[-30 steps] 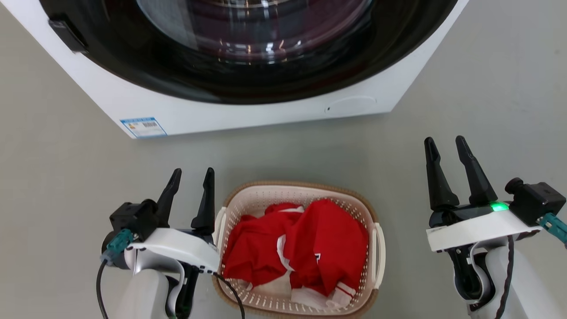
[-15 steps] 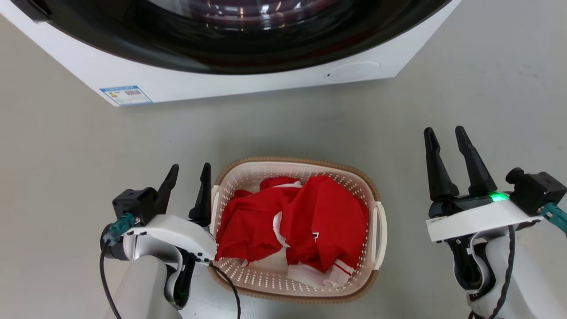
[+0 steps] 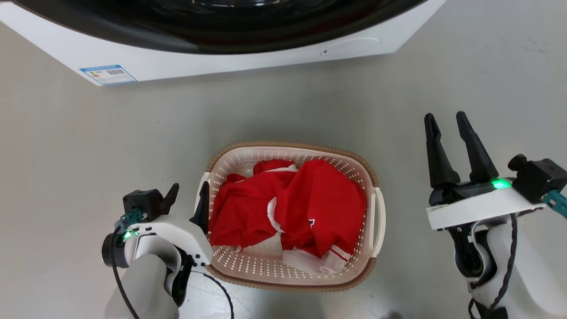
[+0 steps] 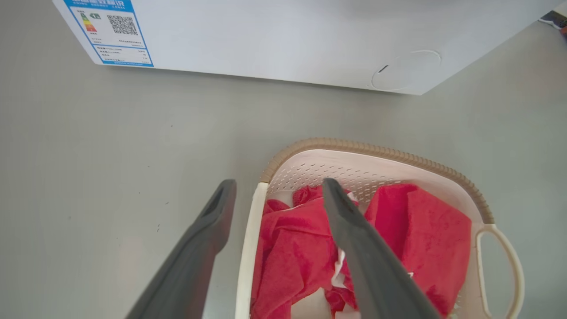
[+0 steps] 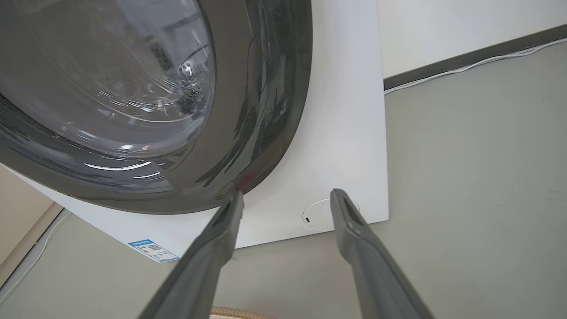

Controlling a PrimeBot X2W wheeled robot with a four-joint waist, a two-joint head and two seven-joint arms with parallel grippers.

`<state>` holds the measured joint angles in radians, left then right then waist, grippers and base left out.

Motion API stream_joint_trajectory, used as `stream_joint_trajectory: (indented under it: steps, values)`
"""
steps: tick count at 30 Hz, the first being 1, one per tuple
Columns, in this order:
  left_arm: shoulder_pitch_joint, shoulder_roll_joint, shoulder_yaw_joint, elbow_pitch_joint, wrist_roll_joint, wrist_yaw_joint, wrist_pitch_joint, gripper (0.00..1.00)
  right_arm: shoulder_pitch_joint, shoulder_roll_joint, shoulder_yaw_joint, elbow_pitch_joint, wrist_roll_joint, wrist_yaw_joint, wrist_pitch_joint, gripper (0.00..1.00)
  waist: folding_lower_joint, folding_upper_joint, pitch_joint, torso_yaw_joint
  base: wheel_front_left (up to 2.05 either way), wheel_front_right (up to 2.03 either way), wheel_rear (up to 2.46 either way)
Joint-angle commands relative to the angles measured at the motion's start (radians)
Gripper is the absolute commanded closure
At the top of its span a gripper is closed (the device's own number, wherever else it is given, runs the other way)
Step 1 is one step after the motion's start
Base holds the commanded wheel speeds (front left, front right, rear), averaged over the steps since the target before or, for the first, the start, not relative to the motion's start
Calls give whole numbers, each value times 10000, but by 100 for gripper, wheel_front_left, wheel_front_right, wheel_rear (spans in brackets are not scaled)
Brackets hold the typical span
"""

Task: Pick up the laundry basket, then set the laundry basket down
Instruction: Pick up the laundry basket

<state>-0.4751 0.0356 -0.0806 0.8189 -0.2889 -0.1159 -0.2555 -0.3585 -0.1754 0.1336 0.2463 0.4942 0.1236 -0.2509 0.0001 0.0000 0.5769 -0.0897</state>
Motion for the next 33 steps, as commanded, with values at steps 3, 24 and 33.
stream_joint_trajectory:
  steps: [3, 24, 33]
  values:
    - [-416, 167, 305, 507, 177, -82, -63, 0, -172, -70, 214, -277, 66, 71, -109, 0, -1, 0, 307, -109, 0, 0, 0]
    - [-1766, 312, 262, 3233, 404, -141, -63, 0, -534, -185, 343, -541, 71, 71, -109, 0, -1, 0, 1524, -346, 0, 0, 0]
    - [-2437, 303, -2, 4117, 403, -145, -63, 0, -636, -260, 411, -595, 76, 71, -109, 0, -1, 0, 1880, -384, 0, 0, 0]
